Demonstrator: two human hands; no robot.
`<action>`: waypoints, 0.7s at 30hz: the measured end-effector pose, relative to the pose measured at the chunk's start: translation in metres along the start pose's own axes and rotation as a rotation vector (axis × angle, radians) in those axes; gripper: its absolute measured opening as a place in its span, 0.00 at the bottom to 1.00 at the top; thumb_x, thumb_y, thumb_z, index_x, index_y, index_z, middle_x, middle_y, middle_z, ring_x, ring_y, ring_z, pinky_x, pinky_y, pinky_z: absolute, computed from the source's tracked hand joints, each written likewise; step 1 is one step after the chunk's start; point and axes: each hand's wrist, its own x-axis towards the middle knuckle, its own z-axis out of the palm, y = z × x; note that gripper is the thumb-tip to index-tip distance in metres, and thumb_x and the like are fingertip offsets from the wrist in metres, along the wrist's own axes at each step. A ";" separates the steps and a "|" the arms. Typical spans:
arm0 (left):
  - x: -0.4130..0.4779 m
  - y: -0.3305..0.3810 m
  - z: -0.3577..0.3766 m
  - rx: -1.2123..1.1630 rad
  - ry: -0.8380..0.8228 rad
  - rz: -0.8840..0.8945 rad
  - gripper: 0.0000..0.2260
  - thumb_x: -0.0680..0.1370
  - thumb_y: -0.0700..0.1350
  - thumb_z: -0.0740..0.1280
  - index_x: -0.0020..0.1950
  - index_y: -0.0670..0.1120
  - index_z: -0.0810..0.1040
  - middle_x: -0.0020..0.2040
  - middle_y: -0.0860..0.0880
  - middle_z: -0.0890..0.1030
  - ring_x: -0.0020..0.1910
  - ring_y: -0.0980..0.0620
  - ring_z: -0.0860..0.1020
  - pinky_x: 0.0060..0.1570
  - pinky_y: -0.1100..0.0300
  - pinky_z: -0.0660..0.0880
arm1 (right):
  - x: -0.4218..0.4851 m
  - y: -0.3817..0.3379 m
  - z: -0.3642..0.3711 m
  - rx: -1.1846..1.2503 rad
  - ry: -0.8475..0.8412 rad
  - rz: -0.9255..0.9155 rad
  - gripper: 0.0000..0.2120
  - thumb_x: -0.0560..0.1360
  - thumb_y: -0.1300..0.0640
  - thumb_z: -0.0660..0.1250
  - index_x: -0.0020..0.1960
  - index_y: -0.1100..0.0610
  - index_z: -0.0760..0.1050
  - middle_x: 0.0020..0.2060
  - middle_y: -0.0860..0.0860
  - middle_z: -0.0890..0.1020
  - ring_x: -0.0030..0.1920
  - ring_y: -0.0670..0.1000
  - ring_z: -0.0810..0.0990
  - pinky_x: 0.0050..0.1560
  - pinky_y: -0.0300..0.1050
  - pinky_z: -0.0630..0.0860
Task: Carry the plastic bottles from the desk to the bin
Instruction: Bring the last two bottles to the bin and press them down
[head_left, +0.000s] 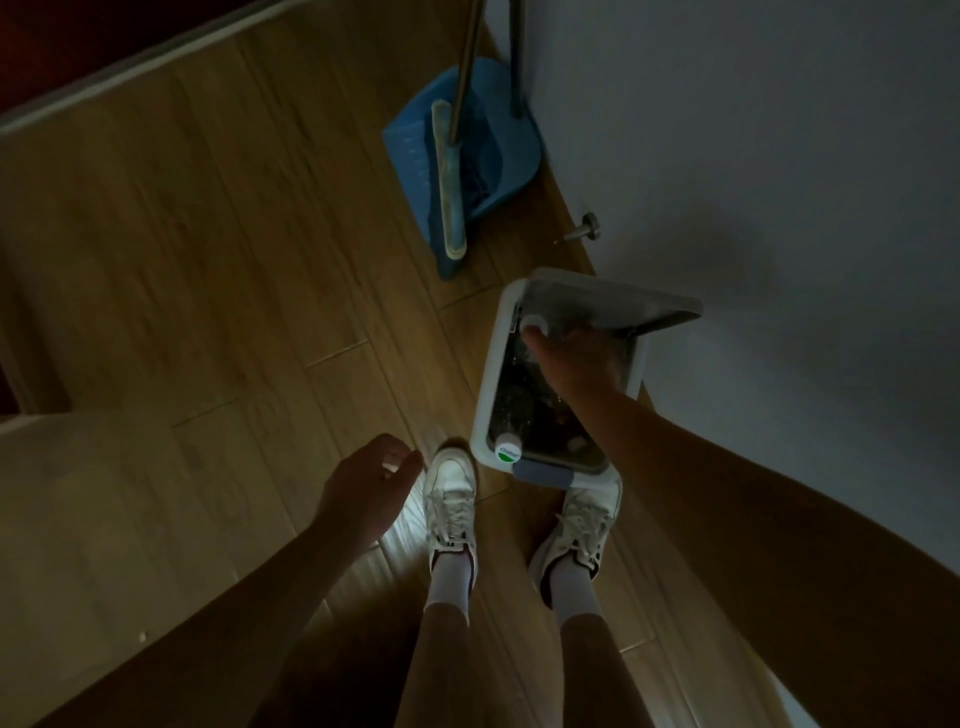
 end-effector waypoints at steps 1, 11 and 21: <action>0.000 -0.004 0.000 0.000 -0.003 -0.009 0.08 0.80 0.54 0.65 0.53 0.53 0.79 0.45 0.58 0.80 0.46 0.57 0.79 0.53 0.55 0.78 | 0.000 0.001 -0.001 0.037 -0.026 -0.002 0.28 0.76 0.38 0.62 0.64 0.59 0.75 0.55 0.56 0.80 0.56 0.56 0.79 0.56 0.50 0.75; -0.007 -0.014 -0.008 0.036 -0.039 -0.037 0.11 0.80 0.56 0.63 0.56 0.51 0.79 0.50 0.55 0.82 0.47 0.58 0.79 0.54 0.54 0.78 | -0.034 0.055 -0.018 -0.067 -0.285 -0.204 0.13 0.78 0.55 0.65 0.62 0.51 0.76 0.60 0.54 0.77 0.58 0.53 0.78 0.59 0.51 0.78; 0.017 0.001 0.000 0.010 -0.035 0.007 0.07 0.80 0.54 0.65 0.53 0.52 0.79 0.45 0.58 0.79 0.45 0.58 0.79 0.50 0.57 0.75 | -0.015 0.031 0.017 -0.239 -0.093 -0.548 0.24 0.76 0.47 0.68 0.69 0.53 0.71 0.68 0.54 0.73 0.69 0.55 0.70 0.67 0.54 0.71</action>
